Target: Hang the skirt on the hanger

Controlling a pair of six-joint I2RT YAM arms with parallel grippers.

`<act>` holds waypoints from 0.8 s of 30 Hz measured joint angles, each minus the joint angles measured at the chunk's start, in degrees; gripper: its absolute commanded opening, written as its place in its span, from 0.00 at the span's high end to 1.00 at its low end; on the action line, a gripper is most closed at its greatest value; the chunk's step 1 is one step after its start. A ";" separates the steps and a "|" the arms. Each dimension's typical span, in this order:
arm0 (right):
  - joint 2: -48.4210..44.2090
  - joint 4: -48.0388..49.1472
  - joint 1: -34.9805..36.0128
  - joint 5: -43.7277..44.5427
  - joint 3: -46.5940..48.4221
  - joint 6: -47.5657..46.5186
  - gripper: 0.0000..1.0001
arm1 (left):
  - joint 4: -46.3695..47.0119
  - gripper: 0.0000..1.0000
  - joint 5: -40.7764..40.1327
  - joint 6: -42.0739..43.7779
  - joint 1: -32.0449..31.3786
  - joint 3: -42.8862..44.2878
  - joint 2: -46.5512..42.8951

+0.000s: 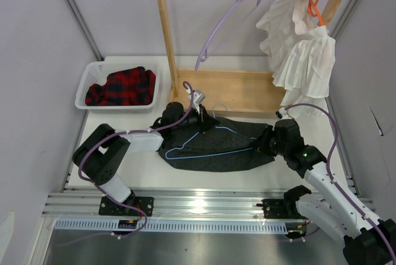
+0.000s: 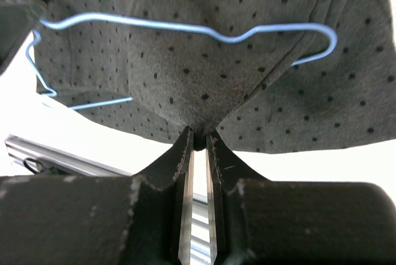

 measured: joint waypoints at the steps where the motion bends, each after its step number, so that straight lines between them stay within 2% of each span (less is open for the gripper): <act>1: 0.00 -0.22 -0.79 -0.70 0.15 -0.09 1.00 | 0.00 1.00 -0.02 0.04 0.02 -0.22 0.04; 24: -1.20 -4.07 -5.86 -4.96 0.83 -2.23 1.00 | 0.22 1.00 -0.28 -0.09 4.00 -0.24 0.17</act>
